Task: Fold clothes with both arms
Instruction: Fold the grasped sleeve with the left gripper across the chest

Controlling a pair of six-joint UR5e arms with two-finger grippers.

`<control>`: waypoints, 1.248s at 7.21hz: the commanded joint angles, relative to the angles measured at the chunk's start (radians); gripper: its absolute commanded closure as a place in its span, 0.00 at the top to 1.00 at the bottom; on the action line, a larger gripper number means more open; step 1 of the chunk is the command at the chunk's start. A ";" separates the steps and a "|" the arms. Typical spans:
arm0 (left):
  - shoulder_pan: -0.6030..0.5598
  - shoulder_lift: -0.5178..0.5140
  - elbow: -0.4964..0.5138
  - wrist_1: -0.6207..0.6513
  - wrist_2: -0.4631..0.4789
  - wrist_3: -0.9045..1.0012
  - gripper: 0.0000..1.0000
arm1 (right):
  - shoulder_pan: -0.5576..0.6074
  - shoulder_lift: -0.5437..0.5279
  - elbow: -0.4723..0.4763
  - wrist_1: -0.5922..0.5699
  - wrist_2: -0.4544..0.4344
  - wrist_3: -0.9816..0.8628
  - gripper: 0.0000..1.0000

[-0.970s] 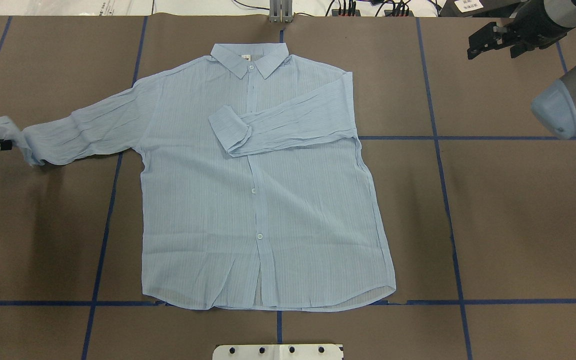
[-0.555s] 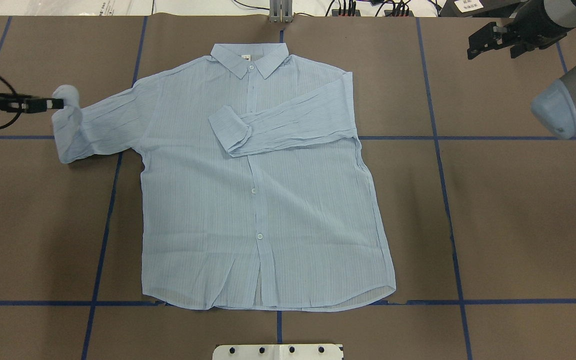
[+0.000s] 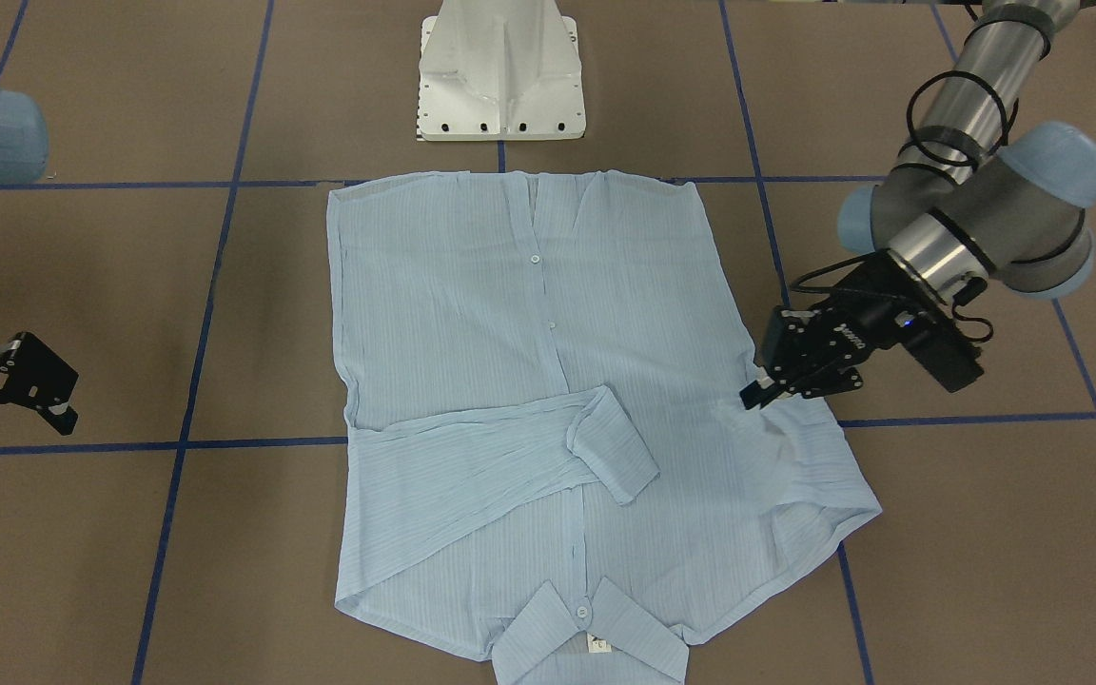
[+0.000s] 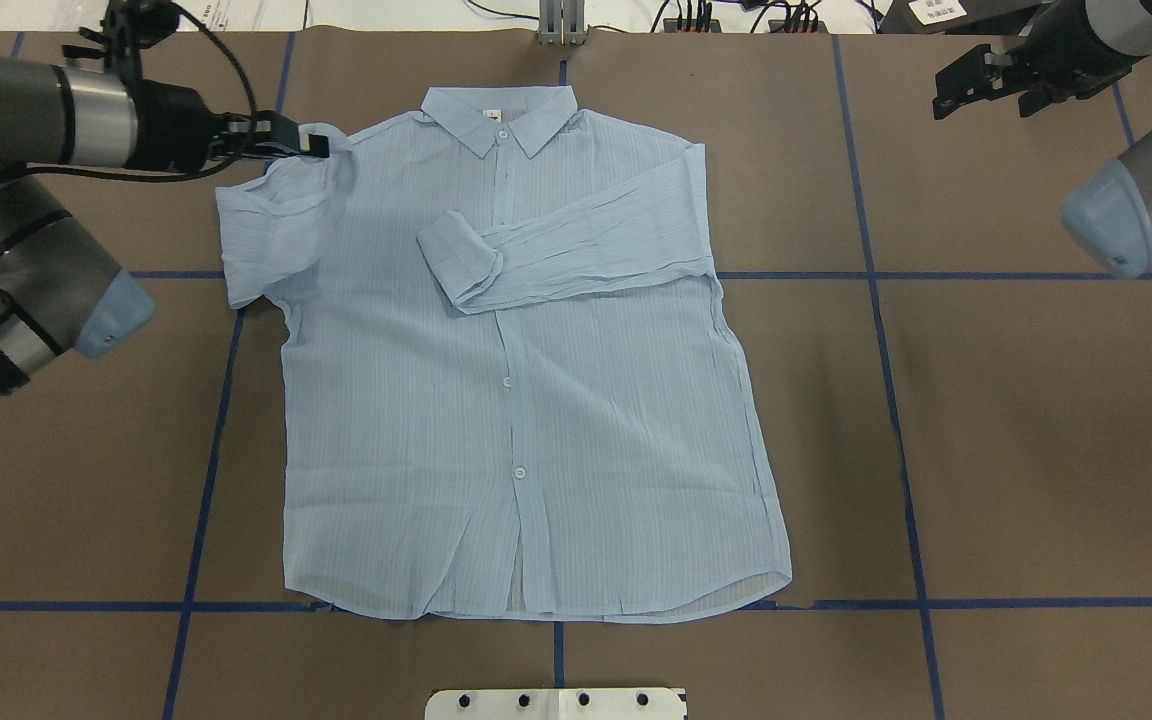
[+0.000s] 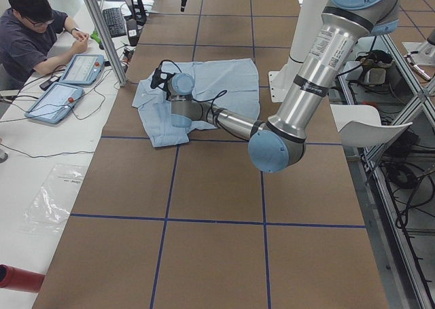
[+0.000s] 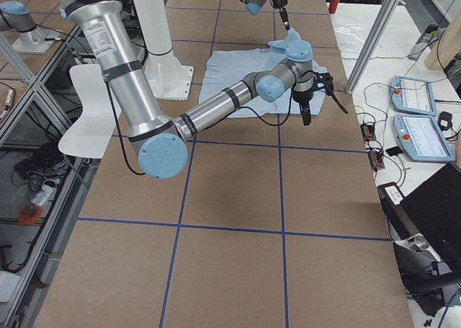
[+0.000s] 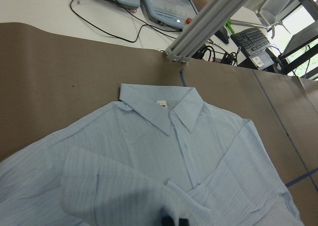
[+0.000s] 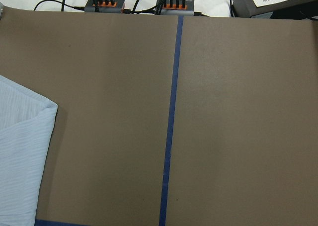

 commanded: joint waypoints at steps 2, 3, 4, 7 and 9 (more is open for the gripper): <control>0.193 -0.200 -0.002 0.204 0.210 -0.078 0.00 | 0.000 0.001 -0.003 0.000 -0.001 -0.001 1.00; 0.219 -0.228 0.001 0.240 0.233 -0.083 0.00 | 0.000 0.001 -0.003 0.000 -0.001 0.000 1.00; 0.266 -0.228 0.004 0.241 0.282 -0.080 0.14 | 0.000 0.001 -0.003 0.000 -0.002 0.000 1.00; 0.405 -0.260 0.010 0.320 0.431 -0.016 1.00 | -0.003 0.001 -0.003 0.000 -0.002 0.002 1.00; 0.402 -0.242 -0.061 0.495 0.396 0.134 1.00 | -0.012 0.001 0.003 0.000 0.001 0.003 1.00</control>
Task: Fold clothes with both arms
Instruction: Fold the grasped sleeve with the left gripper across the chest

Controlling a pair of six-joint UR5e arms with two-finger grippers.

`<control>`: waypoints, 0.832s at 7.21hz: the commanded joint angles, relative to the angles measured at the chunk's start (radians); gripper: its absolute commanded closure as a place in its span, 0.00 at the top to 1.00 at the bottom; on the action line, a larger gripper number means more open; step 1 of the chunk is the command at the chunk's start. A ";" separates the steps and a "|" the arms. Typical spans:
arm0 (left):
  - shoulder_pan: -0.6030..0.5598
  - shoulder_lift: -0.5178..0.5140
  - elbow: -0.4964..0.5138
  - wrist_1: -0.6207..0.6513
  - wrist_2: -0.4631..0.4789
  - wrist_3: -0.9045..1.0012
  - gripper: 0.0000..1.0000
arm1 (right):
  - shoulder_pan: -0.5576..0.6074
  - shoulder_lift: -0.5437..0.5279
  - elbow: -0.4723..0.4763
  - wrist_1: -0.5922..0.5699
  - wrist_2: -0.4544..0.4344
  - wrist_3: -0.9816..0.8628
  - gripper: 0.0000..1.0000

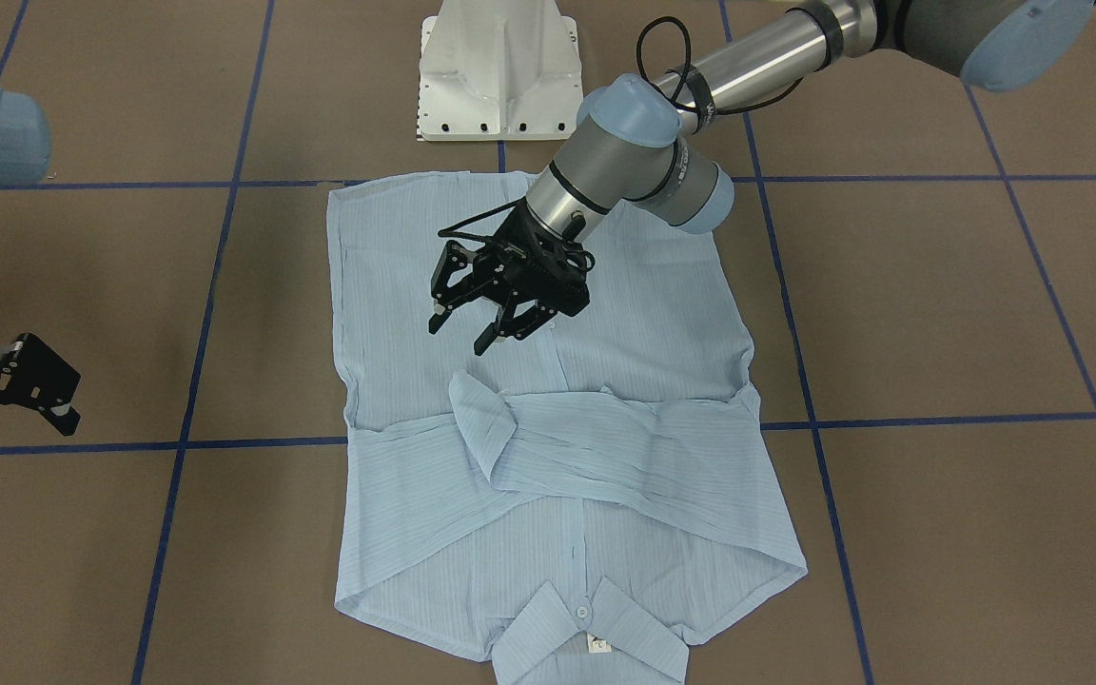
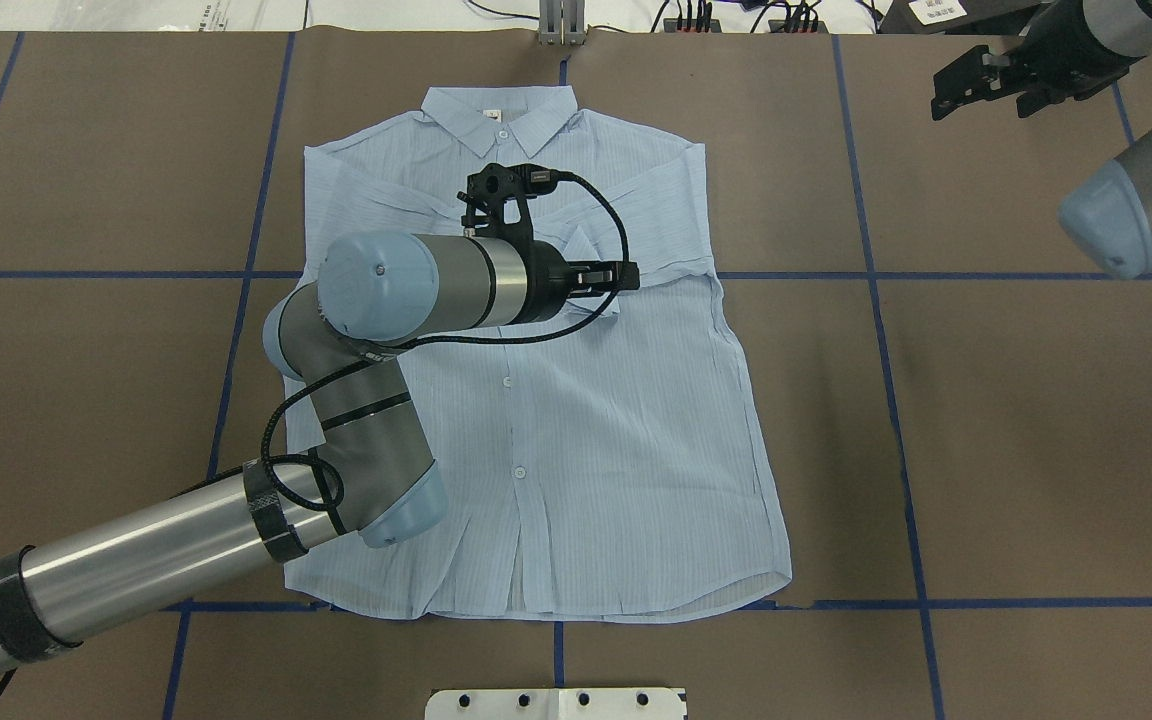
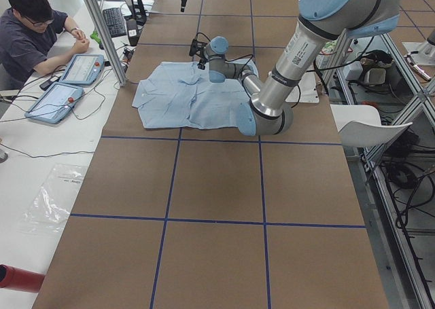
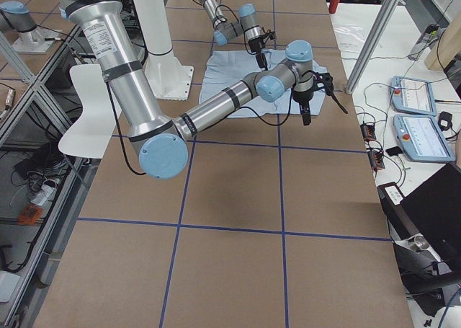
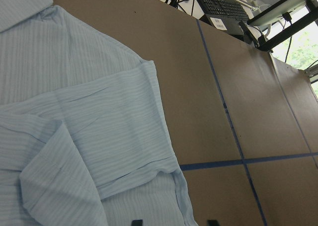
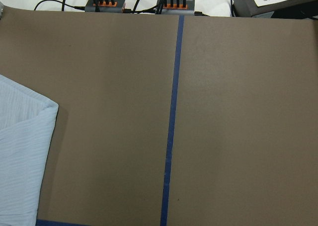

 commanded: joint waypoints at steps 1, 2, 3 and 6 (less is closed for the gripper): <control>-0.004 0.054 -0.087 0.088 -0.078 0.144 1.00 | -0.029 0.000 0.008 0.000 0.002 0.003 1.00; -0.017 0.102 -0.168 0.091 -0.086 0.166 1.00 | -0.055 -0.020 0.048 0.002 -0.001 0.052 1.00; -0.020 0.199 -0.258 0.100 -0.086 0.168 1.00 | -0.126 -0.043 0.129 0.008 -0.057 0.215 1.00; -0.017 0.407 -0.507 0.355 -0.072 0.166 1.00 | -0.408 -0.204 0.379 0.008 -0.330 0.512 1.00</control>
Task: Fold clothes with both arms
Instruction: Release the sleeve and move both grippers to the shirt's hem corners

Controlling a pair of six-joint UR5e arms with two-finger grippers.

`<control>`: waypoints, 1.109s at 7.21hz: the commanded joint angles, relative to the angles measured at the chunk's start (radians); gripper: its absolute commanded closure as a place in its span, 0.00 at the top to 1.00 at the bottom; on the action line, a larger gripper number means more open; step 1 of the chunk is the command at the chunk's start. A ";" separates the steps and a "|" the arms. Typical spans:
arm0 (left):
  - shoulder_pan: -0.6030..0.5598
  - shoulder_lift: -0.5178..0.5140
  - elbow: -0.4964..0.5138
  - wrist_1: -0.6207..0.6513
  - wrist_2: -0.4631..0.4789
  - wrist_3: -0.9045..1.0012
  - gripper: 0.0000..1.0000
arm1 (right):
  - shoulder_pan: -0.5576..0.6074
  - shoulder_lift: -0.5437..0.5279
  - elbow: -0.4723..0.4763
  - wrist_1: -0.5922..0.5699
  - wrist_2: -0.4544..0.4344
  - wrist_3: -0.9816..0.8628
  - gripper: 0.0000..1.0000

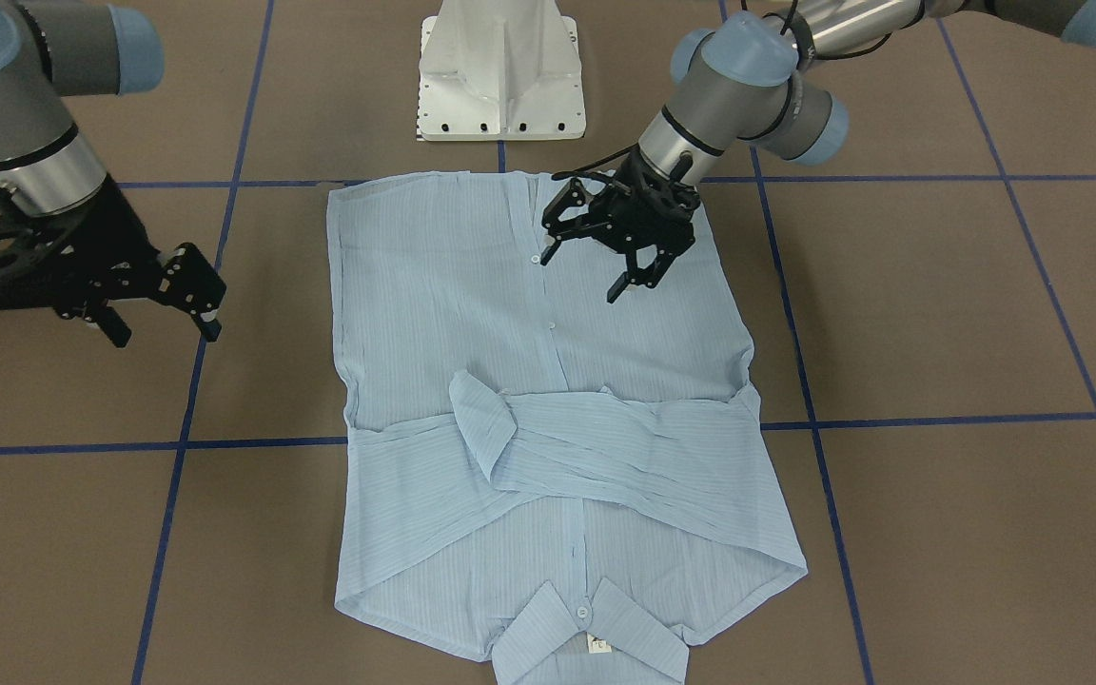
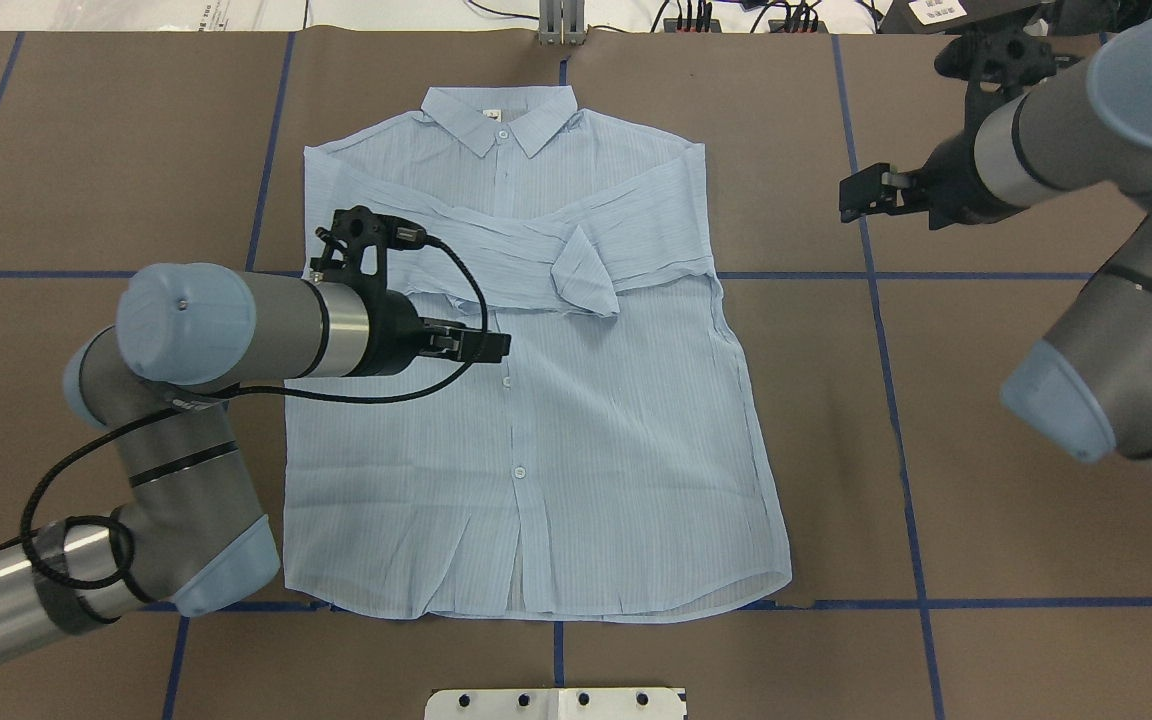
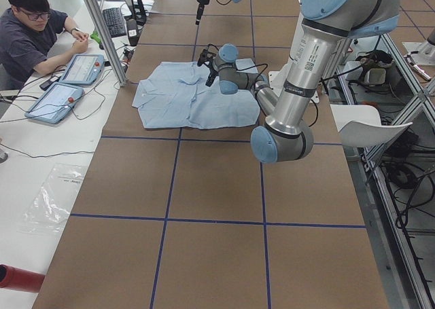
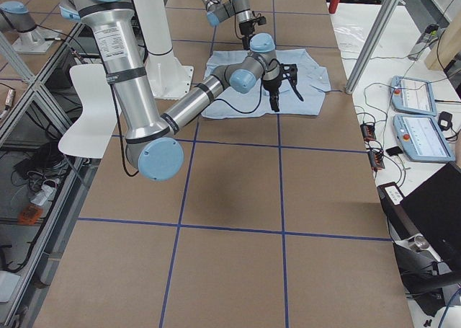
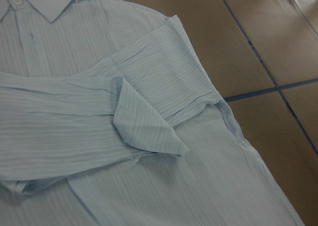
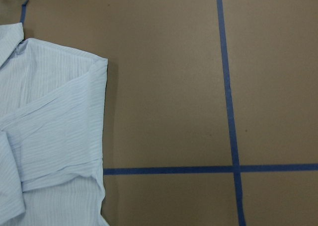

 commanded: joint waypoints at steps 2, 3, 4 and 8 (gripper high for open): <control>0.078 0.208 -0.217 0.198 0.098 -0.049 1.00 | -0.250 -0.185 0.221 0.002 -0.190 0.233 1.00; 0.124 0.273 -0.222 0.198 0.154 -0.112 1.00 | -0.285 -0.203 0.236 0.002 -0.200 0.264 1.00; 0.178 0.334 -0.225 0.196 0.192 -0.197 1.00 | -0.312 -0.207 0.241 0.002 -0.227 0.284 1.00; 0.295 0.416 -0.234 0.198 0.233 -0.273 0.99 | -0.338 -0.208 0.241 0.000 -0.256 0.290 1.00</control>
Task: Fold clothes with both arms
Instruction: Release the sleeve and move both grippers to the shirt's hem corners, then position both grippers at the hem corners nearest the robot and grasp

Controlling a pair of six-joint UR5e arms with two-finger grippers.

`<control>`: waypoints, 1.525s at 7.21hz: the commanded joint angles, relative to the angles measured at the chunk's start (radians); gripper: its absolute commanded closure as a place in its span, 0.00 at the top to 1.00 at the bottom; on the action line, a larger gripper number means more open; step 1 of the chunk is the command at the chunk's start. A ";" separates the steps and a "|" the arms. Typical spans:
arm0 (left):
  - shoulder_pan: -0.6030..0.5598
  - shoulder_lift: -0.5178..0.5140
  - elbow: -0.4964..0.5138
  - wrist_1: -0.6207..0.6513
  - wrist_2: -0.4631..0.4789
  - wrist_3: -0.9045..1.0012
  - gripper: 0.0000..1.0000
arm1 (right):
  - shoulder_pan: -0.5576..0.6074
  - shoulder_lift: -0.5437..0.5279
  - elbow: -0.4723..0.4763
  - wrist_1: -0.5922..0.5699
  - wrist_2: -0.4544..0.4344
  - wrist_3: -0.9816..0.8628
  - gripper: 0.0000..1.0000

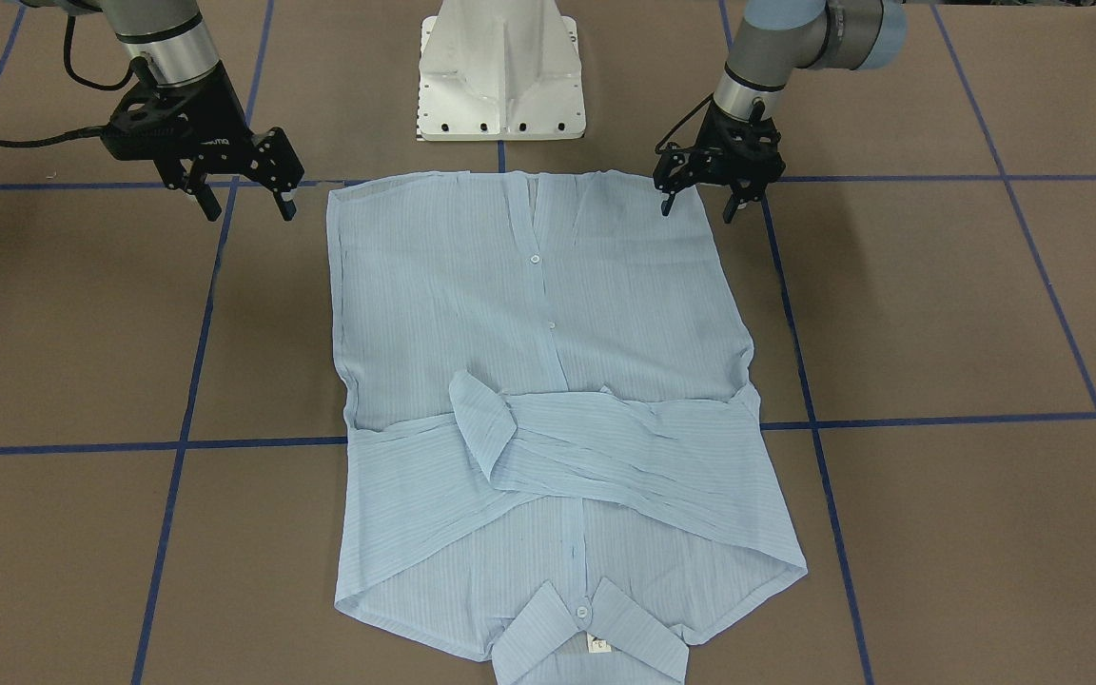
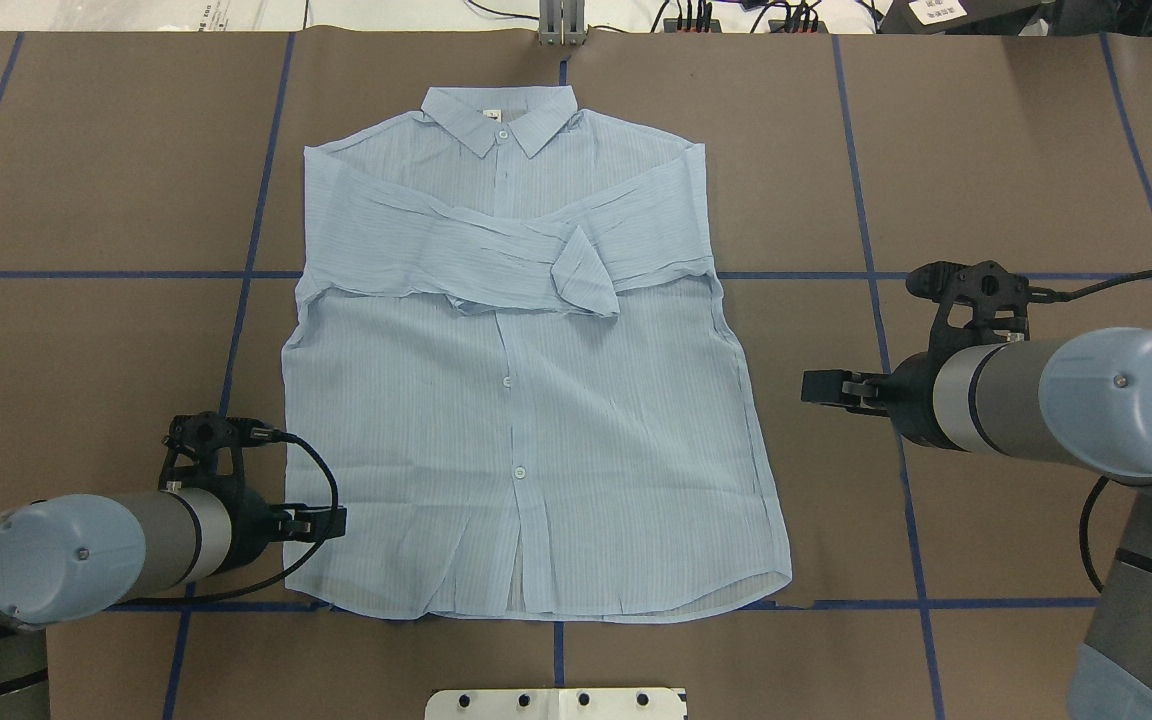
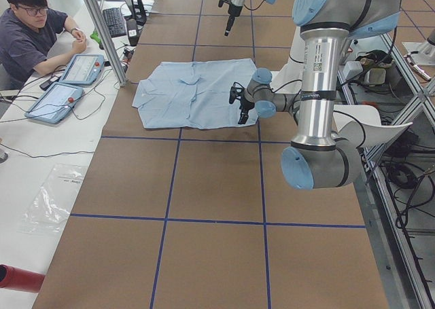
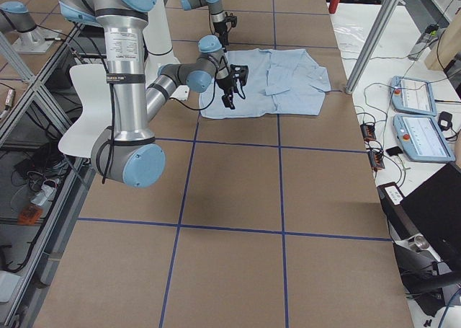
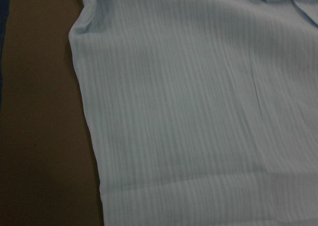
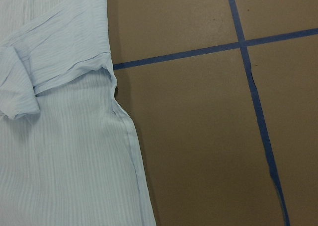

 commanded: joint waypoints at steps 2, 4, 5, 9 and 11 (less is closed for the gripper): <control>0.064 0.025 -0.001 0.002 0.024 -0.036 0.81 | -0.009 0.000 -0.001 0.000 -0.011 0.001 1.00; 0.085 0.025 -0.010 0.002 0.024 -0.059 0.42 | -0.009 0.001 -0.001 0.000 -0.011 0.001 1.00; 0.085 0.025 -0.016 0.012 0.024 -0.059 0.34 | -0.009 0.003 -0.001 0.000 -0.011 0.001 1.00; 0.087 0.025 -0.029 0.043 0.024 -0.059 0.31 | -0.017 0.001 -0.004 0.000 -0.013 0.001 1.00; 0.097 0.025 -0.027 0.045 0.024 -0.059 0.35 | -0.017 0.001 -0.004 0.000 -0.011 0.001 1.00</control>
